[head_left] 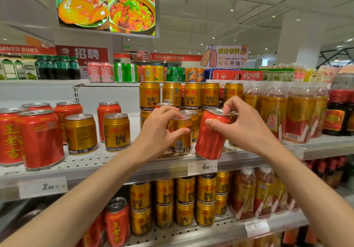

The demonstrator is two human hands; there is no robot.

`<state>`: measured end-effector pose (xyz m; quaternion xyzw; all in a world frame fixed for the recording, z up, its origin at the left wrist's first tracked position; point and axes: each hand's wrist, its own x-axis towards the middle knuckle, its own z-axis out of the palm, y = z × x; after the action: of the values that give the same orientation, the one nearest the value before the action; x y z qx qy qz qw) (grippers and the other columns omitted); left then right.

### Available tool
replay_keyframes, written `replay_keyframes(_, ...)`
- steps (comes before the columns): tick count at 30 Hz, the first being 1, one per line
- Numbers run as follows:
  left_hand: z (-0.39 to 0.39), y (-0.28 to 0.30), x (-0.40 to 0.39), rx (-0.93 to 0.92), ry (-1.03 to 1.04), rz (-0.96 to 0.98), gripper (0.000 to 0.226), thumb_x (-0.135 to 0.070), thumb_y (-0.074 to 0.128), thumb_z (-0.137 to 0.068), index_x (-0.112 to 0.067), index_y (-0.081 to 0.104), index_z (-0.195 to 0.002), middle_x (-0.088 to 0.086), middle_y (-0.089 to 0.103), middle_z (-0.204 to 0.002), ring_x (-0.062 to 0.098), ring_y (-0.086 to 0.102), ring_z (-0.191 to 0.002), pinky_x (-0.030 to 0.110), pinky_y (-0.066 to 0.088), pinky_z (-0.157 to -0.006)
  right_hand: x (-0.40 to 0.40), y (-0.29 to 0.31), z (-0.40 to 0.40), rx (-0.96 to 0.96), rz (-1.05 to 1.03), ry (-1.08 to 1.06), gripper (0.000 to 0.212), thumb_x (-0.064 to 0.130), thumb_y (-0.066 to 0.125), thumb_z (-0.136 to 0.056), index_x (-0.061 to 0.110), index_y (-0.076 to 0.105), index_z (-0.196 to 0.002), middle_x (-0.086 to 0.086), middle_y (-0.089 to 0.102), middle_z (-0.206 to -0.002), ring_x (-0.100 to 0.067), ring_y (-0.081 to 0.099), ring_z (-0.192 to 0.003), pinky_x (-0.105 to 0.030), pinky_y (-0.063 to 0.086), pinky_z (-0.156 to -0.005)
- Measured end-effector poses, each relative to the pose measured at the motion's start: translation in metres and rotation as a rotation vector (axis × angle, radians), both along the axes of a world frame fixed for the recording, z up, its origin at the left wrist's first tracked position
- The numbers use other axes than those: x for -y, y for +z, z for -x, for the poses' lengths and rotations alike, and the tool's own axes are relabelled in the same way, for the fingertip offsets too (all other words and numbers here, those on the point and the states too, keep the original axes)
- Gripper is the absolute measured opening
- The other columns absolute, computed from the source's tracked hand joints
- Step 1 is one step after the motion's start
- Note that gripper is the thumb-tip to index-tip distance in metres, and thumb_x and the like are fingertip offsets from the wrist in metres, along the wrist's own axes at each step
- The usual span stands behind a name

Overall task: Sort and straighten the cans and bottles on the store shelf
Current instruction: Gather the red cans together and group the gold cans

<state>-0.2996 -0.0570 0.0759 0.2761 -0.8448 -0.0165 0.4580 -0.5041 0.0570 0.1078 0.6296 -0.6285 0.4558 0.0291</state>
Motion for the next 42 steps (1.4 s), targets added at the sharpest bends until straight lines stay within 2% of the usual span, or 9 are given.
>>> replay_keyframes(3, -0.005, 0.001, 0.001, 0.011, -0.019, -0.019, 0.036, -0.045, 0.066, -0.089, -0.023, 0.07, -0.117, -0.007, 0.058, -0.132, 0.01, 0.05, -0.125, 0.041, 0.056, -0.093, 0.0, 0.0, 0.0, -0.01, 0.004, -0.002, 0.043, 0.055, 0.074, -0.076, 0.028, 0.044, -0.087, 0.012, 0.063, -0.1, -0.007, 0.061, -0.091, -0.035, 0.058, -0.076)
replay_keyframes(7, -0.023, 0.003, -0.003, 0.017, -0.008, -0.01, 0.033, -0.031, 0.064, -0.095, -0.023, 0.064, -0.128, -0.009, 0.058, -0.131, 0.006, 0.052, -0.122, 0.023, 0.049, -0.099, -0.001, 0.001, -0.005, -0.017, -0.006, 0.012, 0.042, 0.055, 0.075, -0.077, 0.028, 0.044, -0.087, 0.012, 0.062, -0.104, -0.005, 0.059, -0.082, -0.025, 0.052, -0.065)
replay_keyframes(14, -0.104, 0.008, -0.013, 0.074, 0.306, 0.099, 0.03, -0.032, 0.068, -0.09, -0.021, 0.062, -0.117, -0.004, 0.061, -0.11, 0.015, 0.06, -0.098, 0.033, 0.054, -0.082, 0.001, 0.01, -0.033, -0.005, 0.019, 0.078, 0.042, 0.048, 0.077, -0.078, 0.022, 0.046, -0.09, 0.009, 0.06, -0.097, -0.005, 0.055, -0.079, -0.02, 0.042, -0.057)
replay_keyframes(20, -0.165, 0.022, -0.006, 0.499, 0.76, 0.273, 0.033, -0.033, 0.063, -0.087, -0.012, 0.064, -0.113, 0.01, 0.064, -0.107, 0.031, 0.058, -0.1, 0.045, 0.046, -0.086, 0.02, 0.016, -0.075, 0.029, 0.013, 0.186, 0.045, 0.048, 0.079, -0.077, 0.019, 0.048, -0.09, 0.007, 0.062, -0.085, -0.011, 0.057, -0.065, -0.022, 0.049, -0.051)
replay_keyframes(26, -0.168, 0.043, 0.001, 0.812, 0.942, 0.174, 0.044, -0.051, 0.04, -0.094, -0.017, 0.061, -0.112, 0.008, 0.065, -0.116, 0.027, 0.06, -0.108, 0.045, 0.038, -0.1, 0.044, 0.016, -0.115, 0.039, -0.012, 0.261, 0.043, 0.047, 0.08, -0.076, 0.022, 0.049, -0.089, 0.007, 0.067, -0.09, -0.007, 0.062, -0.069, -0.018, 0.049, -0.053)
replay_keyframes(30, -0.168, 0.056, 0.007, 0.935, 0.936, 0.047, 0.047, -0.058, 0.037, -0.095, -0.019, 0.059, -0.109, 0.006, 0.067, -0.105, 0.025, 0.059, -0.093, 0.044, 0.039, -0.095, 0.056, 0.014, -0.131, 0.015, -0.031, 0.28, 0.042, 0.05, 0.079, -0.076, 0.024, 0.048, -0.088, 0.006, 0.067, -0.094, -0.013, 0.066, -0.079, -0.032, 0.06, -0.063)
replay_keyframes(34, -0.169, 0.063, 0.012, 0.949, 0.875, -0.035, 0.046, -0.061, 0.045, -0.092, -0.019, 0.052, -0.109, 0.004, 0.063, -0.1, 0.024, 0.05, -0.085, 0.046, 0.04, -0.095, 0.062, 0.011, -0.139, -0.027, -0.025, 0.278, 0.042, 0.051, 0.079, -0.077, 0.025, 0.046, -0.087, 0.007, 0.062, -0.093, -0.01, 0.059, -0.077, -0.025, 0.053, -0.059)
replay_keyframes(37, -0.174, 0.064, 0.012, 0.883, 0.836, -0.033, 0.057, -0.067, 0.05, -0.087, -0.018, 0.055, -0.116, 0.006, 0.059, -0.105, 0.025, 0.056, -0.093, 0.044, 0.041, -0.093, 0.065, 0.01, -0.138, -0.019, -0.024, 0.281, 0.043, 0.052, 0.079, -0.076, 0.026, 0.046, -0.087, 0.005, 0.062, -0.093, -0.011, 0.058, -0.077, -0.026, 0.053, -0.061)
replay_keyframes(42, -0.178, 0.059, 0.008, 0.762, 0.737, 0.033, 0.06, -0.07, 0.052, -0.082, -0.018, 0.062, -0.111, 0.003, 0.055, -0.107, 0.019, 0.05, -0.088, 0.04, 0.039, -0.095, 0.066, 0.009, -0.137, -0.007, -0.017, 0.291, 0.044, 0.053, 0.079, -0.076, 0.025, 0.047, -0.087, 0.006, 0.062, -0.094, -0.009, 0.058, -0.076, -0.024, 0.05, -0.06)
